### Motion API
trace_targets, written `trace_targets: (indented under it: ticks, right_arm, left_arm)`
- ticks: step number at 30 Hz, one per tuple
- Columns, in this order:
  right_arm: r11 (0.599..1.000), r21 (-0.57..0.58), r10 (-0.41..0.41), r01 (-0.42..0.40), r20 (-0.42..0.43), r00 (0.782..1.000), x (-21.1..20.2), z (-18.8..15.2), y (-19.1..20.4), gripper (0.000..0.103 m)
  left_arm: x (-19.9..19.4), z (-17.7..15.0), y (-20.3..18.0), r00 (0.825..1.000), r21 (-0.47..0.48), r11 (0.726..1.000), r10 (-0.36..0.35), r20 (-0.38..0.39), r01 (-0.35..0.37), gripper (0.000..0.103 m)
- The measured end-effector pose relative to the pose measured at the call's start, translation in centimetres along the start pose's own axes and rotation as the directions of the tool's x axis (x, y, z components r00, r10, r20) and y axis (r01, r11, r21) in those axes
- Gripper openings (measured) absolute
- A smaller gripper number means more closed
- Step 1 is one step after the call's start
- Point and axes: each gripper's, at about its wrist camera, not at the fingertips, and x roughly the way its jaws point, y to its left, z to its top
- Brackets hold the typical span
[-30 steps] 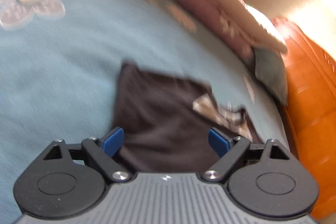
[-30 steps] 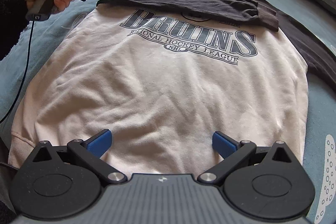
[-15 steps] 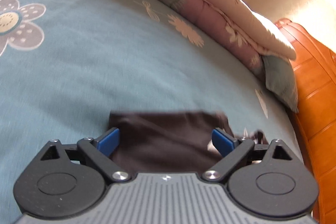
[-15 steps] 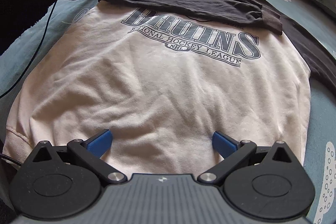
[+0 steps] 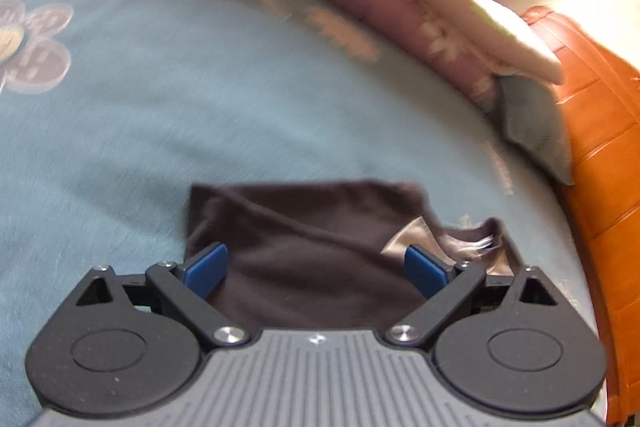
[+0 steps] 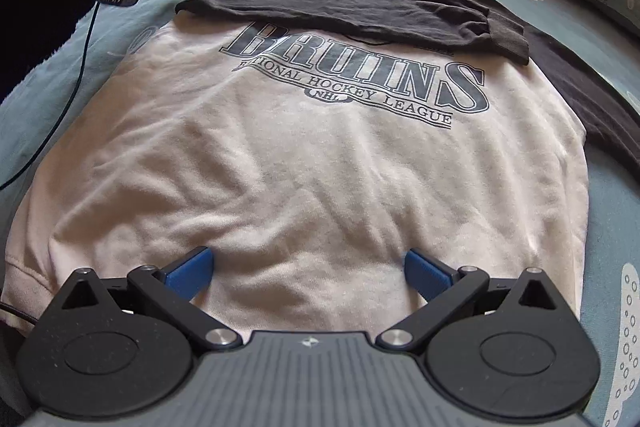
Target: Fold clothes
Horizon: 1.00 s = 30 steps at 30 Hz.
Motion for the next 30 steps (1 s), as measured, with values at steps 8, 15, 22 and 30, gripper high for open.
trace_targets:
  ticks: [8,15,22,30]
  right_arm:
    - [0.999,0.041,0.0,0.0,0.012,1.0,-0.6,-0.1,-0.7,0.103]
    - [0.987,0.161,-0.015,0.009,0.03,0.999,-3.9,-1.9,-2.2,0.103]
    - [0.98,0.195,-0.051,0.041,0.042,0.998,-7.0,-4.8,-2.9,0.103]
    - [0.97,0.241,-0.061,0.042,0.068,0.996,-7.4,-5.7,-4.0,0.103]
  left_arm:
    - [-6.7,-3.5,-7.5,0.999,0.286,0.958,0.025,-0.043,-0.012,0.095]
    - [-7.6,-13.7,-10.2,0.948,0.324,0.928,-0.082,-0.307,0.185,0.096]
    - [-10.7,-16.7,-5.3,0.962,0.223,0.972,-0.017,-0.274,0.08,0.096]
    - [-14.6,-18.5,-7.4,0.965,0.329,0.94,-0.005,-0.261,0.094,0.098]
